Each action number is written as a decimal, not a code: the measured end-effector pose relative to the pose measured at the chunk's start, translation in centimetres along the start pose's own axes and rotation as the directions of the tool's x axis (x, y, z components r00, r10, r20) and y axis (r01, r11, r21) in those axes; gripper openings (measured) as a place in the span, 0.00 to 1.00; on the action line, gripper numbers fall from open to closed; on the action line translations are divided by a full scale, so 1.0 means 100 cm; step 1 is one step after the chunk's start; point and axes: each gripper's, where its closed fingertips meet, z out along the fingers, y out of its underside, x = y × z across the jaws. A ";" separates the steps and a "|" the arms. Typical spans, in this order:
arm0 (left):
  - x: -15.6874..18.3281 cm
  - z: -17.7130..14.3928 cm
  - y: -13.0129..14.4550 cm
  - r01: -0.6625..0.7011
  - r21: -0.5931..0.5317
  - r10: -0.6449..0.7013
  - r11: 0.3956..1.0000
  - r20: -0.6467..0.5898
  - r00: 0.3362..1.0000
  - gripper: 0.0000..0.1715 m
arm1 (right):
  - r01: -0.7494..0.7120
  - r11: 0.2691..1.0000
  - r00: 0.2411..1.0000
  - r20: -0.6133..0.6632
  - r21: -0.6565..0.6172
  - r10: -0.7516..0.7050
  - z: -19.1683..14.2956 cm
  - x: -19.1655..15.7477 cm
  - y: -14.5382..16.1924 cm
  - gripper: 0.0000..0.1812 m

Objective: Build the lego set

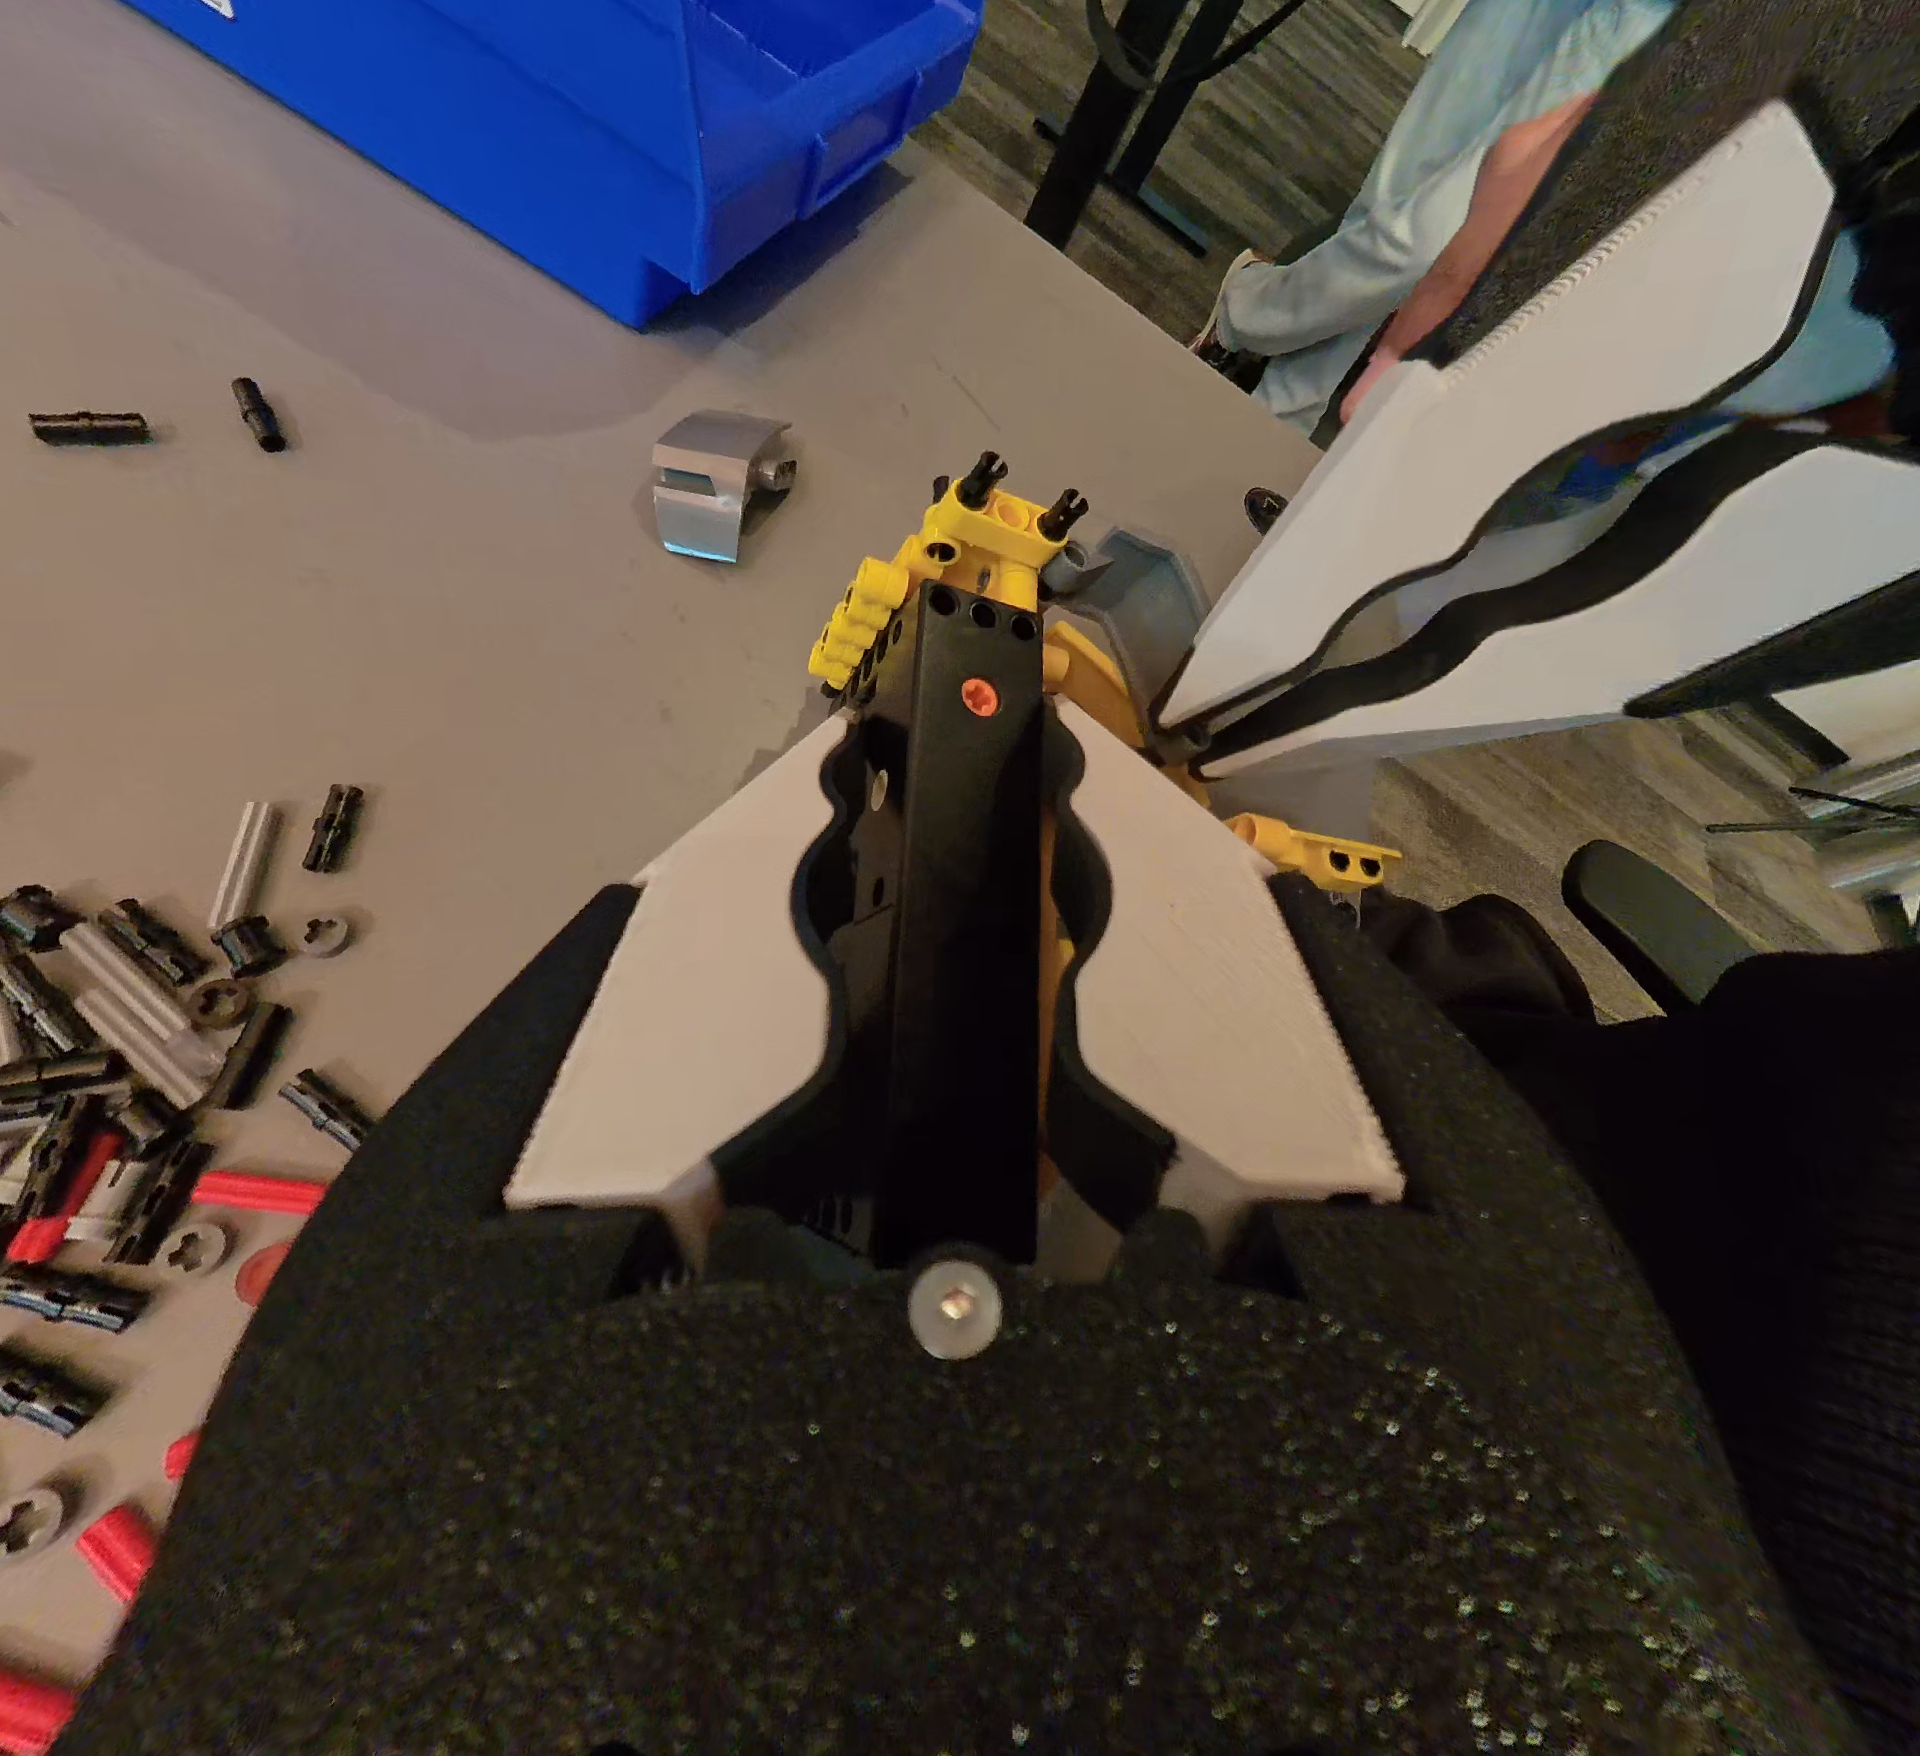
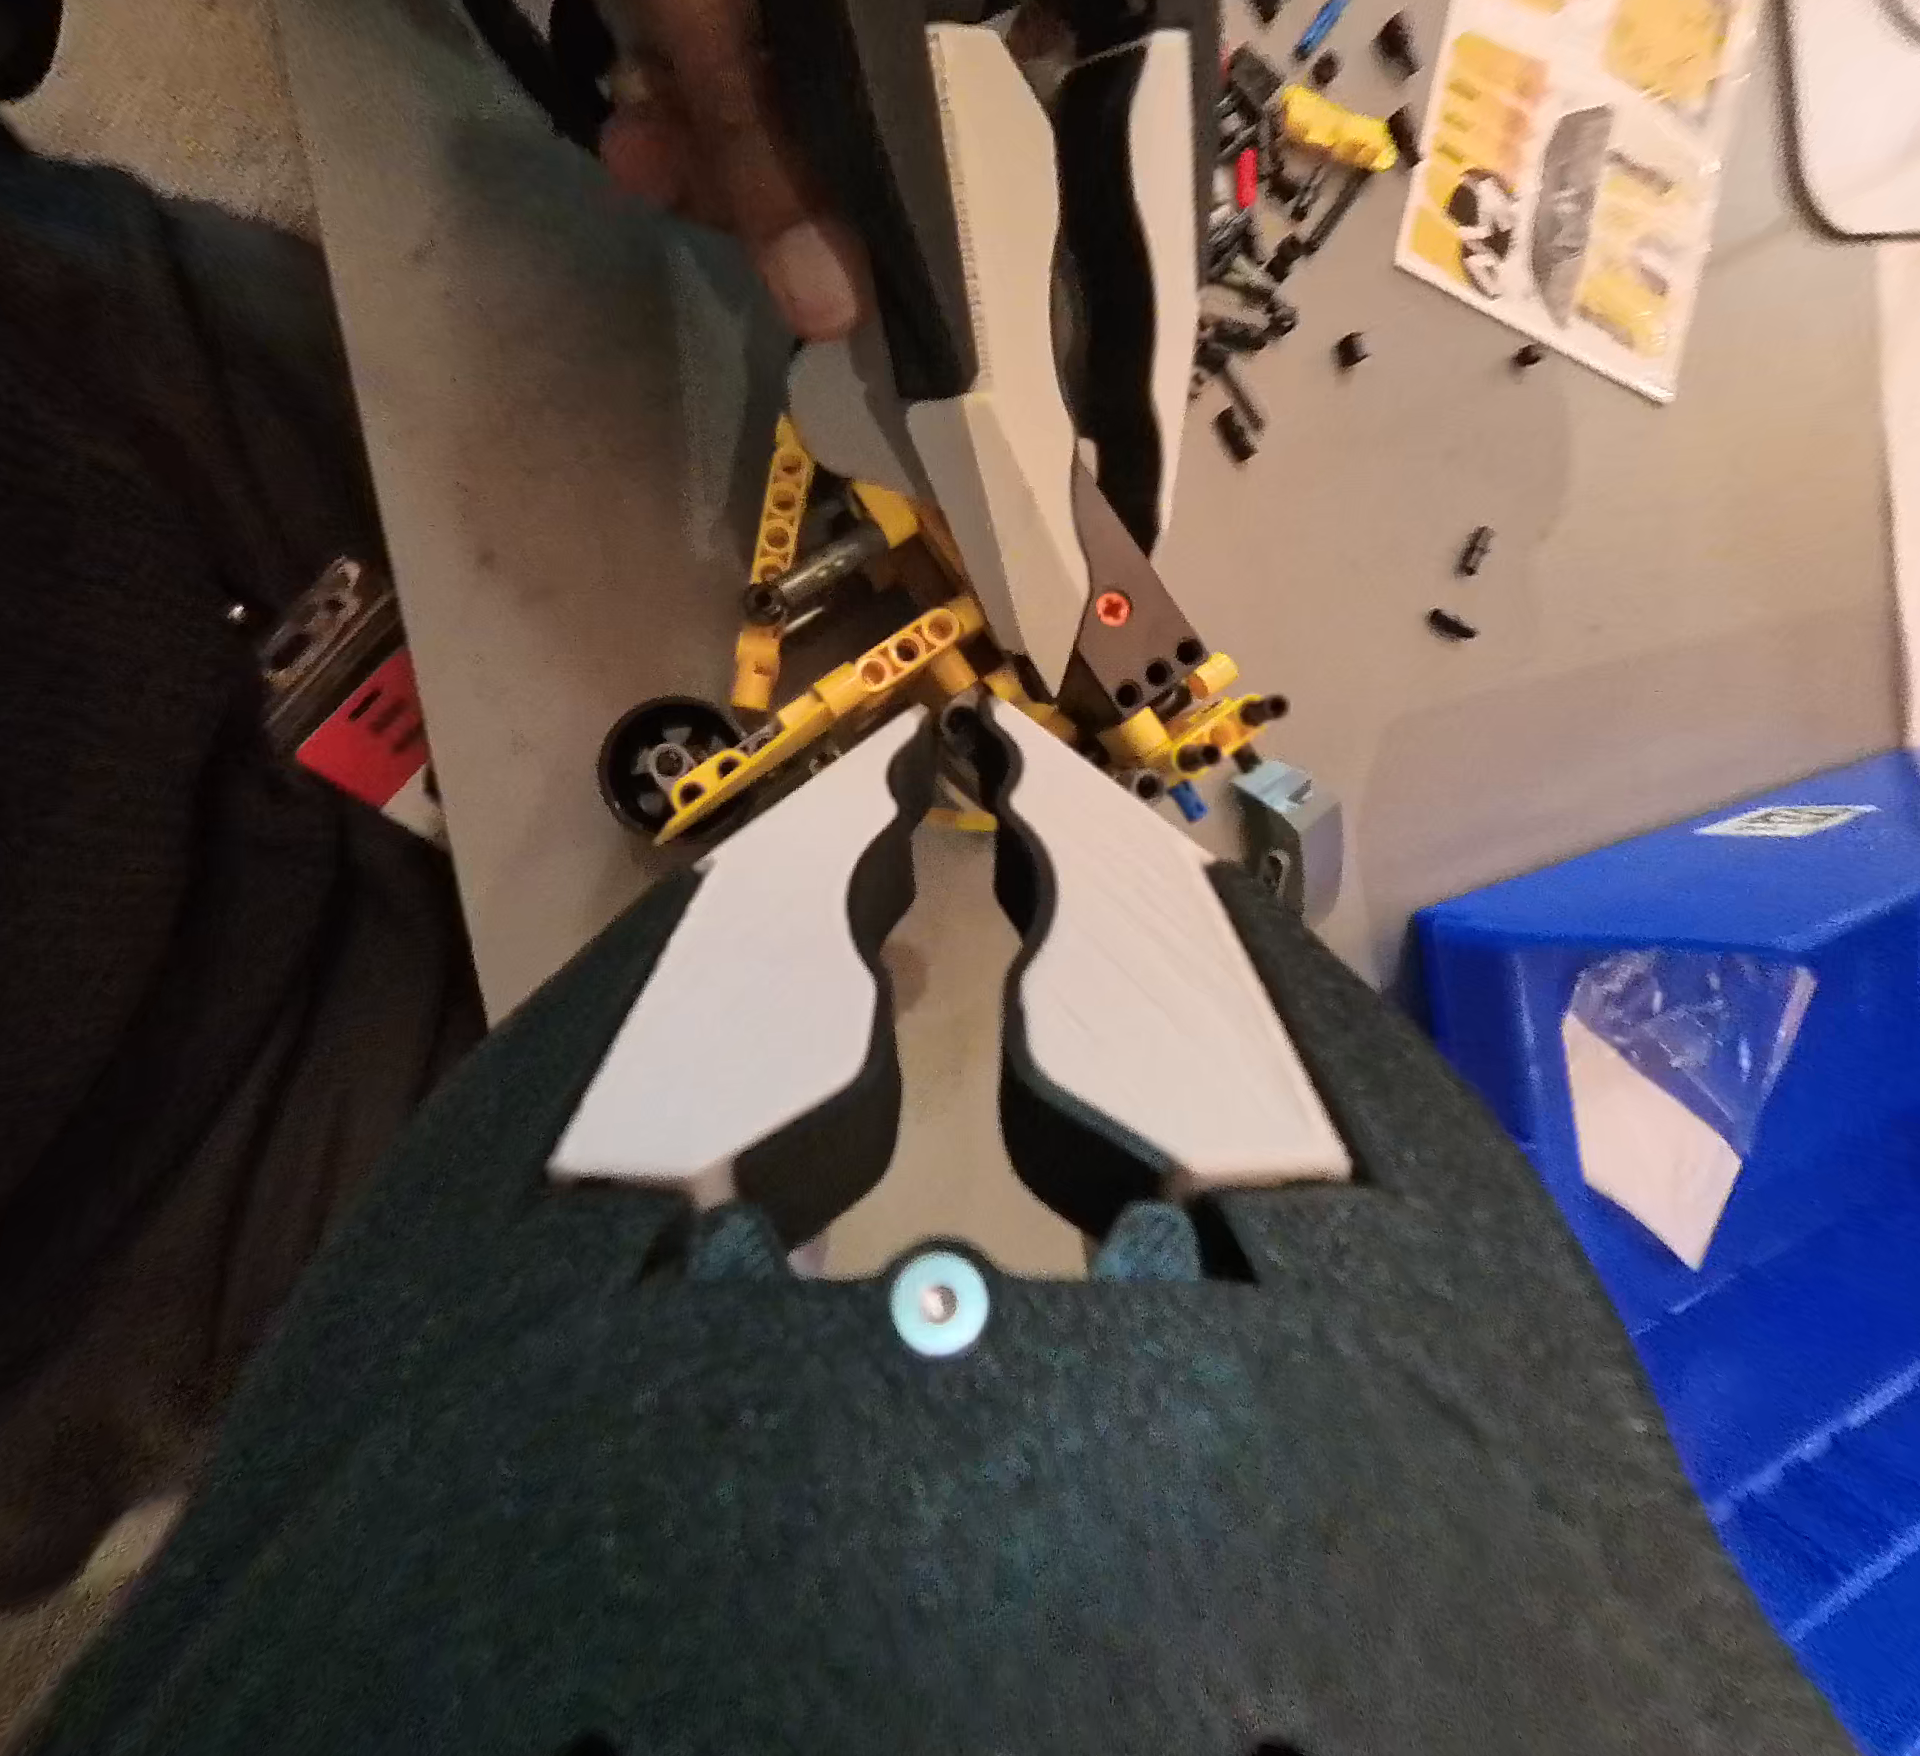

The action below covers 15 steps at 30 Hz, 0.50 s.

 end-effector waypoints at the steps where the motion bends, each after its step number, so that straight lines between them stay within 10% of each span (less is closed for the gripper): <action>1: 0.000 0.000 0.000 0.006 0.000 -0.006 1.000 -0.003 1.000 0.19 | -0.005 0.999 0.999 -0.035 0.034 0.006 0.000 0.000 0.000 0.04; 15: 0.000 0.000 0.000 -0.005 0.001 0.005 1.000 -0.003 1.000 0.19 | 0.048 0.993 0.996 -0.073 -0.109 -0.057 0.002 0.001 0.001 0.04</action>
